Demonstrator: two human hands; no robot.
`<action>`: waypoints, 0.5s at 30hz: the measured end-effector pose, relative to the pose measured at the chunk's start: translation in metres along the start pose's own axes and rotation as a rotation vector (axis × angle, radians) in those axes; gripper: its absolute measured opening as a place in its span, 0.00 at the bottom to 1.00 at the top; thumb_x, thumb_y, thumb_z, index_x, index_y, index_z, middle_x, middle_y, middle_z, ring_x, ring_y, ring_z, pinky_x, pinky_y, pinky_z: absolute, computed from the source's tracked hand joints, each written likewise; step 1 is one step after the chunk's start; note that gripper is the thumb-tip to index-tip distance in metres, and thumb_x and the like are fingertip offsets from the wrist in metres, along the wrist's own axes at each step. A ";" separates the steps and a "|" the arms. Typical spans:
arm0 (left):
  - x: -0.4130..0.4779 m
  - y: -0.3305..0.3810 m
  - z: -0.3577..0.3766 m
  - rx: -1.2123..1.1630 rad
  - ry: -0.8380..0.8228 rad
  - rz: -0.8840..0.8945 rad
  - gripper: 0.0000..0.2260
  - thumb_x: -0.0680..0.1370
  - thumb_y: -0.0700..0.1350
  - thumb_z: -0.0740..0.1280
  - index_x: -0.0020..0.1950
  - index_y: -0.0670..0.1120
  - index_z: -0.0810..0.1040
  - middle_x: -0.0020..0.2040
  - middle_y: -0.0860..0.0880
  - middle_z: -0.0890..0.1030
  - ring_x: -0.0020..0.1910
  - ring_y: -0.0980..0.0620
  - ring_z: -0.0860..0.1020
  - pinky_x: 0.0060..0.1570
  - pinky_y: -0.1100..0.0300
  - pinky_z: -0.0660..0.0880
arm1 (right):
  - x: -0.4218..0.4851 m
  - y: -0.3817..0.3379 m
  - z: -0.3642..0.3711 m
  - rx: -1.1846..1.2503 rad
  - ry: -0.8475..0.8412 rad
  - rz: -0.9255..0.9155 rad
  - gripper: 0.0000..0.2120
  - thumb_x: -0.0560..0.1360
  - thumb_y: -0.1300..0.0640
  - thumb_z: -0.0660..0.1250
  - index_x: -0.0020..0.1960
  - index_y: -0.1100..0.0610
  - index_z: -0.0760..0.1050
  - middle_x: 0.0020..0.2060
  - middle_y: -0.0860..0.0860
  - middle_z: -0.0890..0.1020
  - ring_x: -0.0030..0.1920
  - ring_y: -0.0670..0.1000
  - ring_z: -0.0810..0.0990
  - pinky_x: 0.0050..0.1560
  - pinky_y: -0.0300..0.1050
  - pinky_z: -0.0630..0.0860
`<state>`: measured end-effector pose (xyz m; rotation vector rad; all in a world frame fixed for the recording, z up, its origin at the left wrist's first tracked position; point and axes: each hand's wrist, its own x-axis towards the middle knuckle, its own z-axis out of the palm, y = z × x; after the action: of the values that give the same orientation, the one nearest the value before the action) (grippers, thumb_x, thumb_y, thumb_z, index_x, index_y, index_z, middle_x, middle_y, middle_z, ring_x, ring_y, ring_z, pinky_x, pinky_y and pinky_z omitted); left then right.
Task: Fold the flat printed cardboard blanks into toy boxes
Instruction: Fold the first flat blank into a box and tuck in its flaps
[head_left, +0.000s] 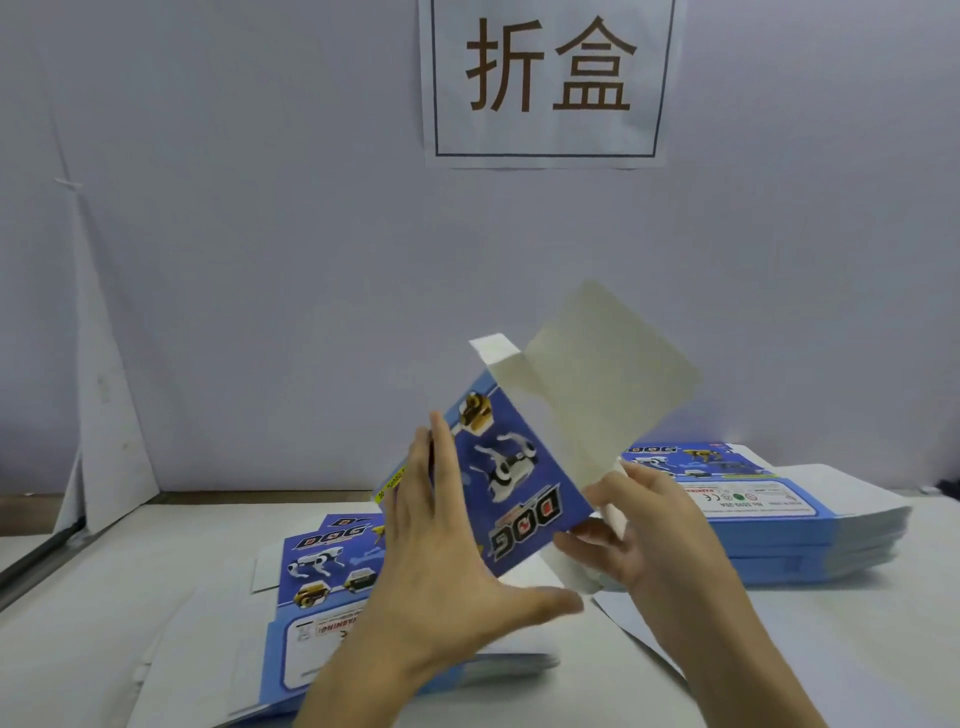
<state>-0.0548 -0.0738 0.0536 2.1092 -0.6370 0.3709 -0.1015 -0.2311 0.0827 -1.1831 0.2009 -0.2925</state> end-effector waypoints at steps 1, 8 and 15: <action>0.001 -0.001 0.005 0.056 0.035 -0.004 0.66 0.47 0.79 0.66 0.64 0.67 0.19 0.73 0.66 0.30 0.76 0.55 0.35 0.75 0.42 0.46 | -0.001 0.001 0.003 -0.037 -0.014 -0.011 0.16 0.71 0.70 0.65 0.56 0.59 0.71 0.43 0.59 0.81 0.33 0.53 0.84 0.30 0.45 0.79; 0.007 -0.021 -0.019 0.113 0.225 0.279 0.62 0.55 0.63 0.74 0.74 0.65 0.33 0.70 0.60 0.52 0.69 0.52 0.64 0.60 0.46 0.75 | -0.001 0.000 0.003 -0.281 0.025 -0.207 0.05 0.73 0.57 0.70 0.47 0.54 0.76 0.44 0.53 0.84 0.42 0.51 0.83 0.34 0.43 0.79; 0.005 0.010 -0.033 0.004 0.098 0.280 0.41 0.67 0.50 0.78 0.73 0.48 0.58 0.65 0.49 0.61 0.69 0.47 0.65 0.65 0.56 0.71 | 0.002 -0.005 -0.009 0.126 0.121 -0.394 0.10 0.65 0.51 0.71 0.45 0.51 0.85 0.44 0.47 0.86 0.42 0.45 0.84 0.40 0.37 0.79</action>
<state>-0.0573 -0.0534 0.0813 1.9944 -0.8756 0.6273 -0.1026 -0.2415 0.0836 -1.0756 0.0513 -0.7135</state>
